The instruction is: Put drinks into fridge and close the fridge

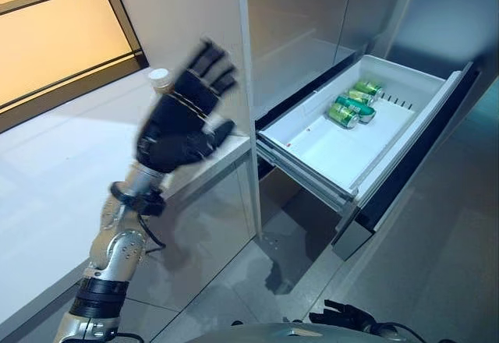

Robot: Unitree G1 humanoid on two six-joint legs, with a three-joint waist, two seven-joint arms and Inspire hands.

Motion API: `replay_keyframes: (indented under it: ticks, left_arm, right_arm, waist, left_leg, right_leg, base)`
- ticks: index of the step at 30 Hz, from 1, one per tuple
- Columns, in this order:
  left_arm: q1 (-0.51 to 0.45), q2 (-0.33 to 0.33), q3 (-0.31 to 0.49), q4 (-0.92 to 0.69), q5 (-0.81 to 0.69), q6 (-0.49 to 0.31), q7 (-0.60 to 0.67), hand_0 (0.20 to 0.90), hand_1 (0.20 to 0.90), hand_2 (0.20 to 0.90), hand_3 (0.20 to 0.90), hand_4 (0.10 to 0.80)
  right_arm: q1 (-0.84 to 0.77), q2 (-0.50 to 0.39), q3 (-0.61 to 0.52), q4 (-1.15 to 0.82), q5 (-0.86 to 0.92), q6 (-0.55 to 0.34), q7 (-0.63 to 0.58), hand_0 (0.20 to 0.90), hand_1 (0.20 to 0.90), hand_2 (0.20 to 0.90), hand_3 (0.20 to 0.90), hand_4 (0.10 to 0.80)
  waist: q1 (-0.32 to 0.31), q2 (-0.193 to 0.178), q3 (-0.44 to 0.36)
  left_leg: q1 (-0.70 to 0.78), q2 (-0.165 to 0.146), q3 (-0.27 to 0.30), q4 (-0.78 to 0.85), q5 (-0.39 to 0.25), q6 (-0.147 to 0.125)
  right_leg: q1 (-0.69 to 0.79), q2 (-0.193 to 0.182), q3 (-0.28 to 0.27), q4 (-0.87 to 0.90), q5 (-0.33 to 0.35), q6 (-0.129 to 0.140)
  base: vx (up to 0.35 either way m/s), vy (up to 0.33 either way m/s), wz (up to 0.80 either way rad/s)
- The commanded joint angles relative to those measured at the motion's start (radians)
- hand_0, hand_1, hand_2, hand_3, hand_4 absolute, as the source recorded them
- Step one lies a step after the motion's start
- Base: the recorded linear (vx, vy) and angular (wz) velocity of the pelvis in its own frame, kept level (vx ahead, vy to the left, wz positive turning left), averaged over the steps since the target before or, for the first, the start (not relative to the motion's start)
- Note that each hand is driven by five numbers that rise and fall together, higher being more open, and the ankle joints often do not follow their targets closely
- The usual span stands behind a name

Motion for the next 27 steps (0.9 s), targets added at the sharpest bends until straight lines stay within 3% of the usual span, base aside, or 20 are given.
replay_keyframes:
  ticks: [1,5,9,14,27]
  left_arm:
    - [-0.149,0.018,0.043,-0.098,0.298,-0.22,0.304,0.9,0.9,0.9,0.9,0.8]
    - [-0.195,0.04,0.026,-0.08,0.464,-0.196,0.494,0.9,0.9,0.9,0.9,0.8]
    - [-0.251,0.086,0.007,-0.024,0.568,-0.109,0.641,0.9,0.9,0.9,0.9,0.8]
    - [-0.276,0.117,-0.005,0.054,0.573,-0.019,0.677,0.9,0.9,0.9,0.9,0.8]
    - [-0.31,0.156,-0.023,0.232,0.608,0.121,0.711,0.9,0.9,0.9,0.9,0.8]
  right_arm:
    - [0.018,0.04,0.076,0.04,-0.013,0.004,-0.007,0.9,0.9,0.9,0.9,0.8]
    - [0.017,0.044,0.089,0.043,-0.015,0.006,-0.011,0.9,0.9,0.9,0.9,0.8]
    - [0.017,0.039,0.1,0.039,-0.021,0.013,-0.007,0.9,0.9,0.9,0.9,0.8]
    - [0.016,0.032,0.099,0.036,-0.033,0.029,0.003,0.9,0.9,0.9,0.9,0.8]
    - [0.009,0.014,0.093,0.032,-0.048,0.066,0.018,0.9,0.9,0.9,0.9,0.8]
  waist:
    - [0.0,-0.029,-0.041]
    - [-0.013,-0.03,-0.047]
    - [-0.03,-0.027,-0.048]
    - [-0.042,-0.024,-0.047]
    - [-0.056,-0.022,-0.048]
  left_leg:
    - [0.026,-0.021,0.054,0.011,-0.12,0.033]
    - [0.03,-0.02,0.062,0.013,-0.121,0.033]
    - [0.037,-0.018,0.079,0.017,-0.124,0.033]
    - [0.045,-0.019,0.09,0.025,-0.129,0.034]
    - [0.058,-0.024,0.101,0.034,-0.138,0.036]
  right_leg:
    - [-0.003,0.005,0.033,0.077,-0.099,0.045]
    - [-0.003,0.008,0.039,0.082,-0.103,0.043]
    - [-0.004,0.011,0.049,0.094,-0.108,0.042]
    - [0.0,0.013,0.06,0.101,-0.111,0.041]
    - [0.009,0.013,0.071,0.108,-0.113,0.045]
  base:
    - [0.039,-0.011,0.08]
    - [0.009,-0.001,0.02]
    - [0.022,0.009,-0.04]
    - [0.033,0.013,-0.05]
    - [0.035,0.011,-0.04]
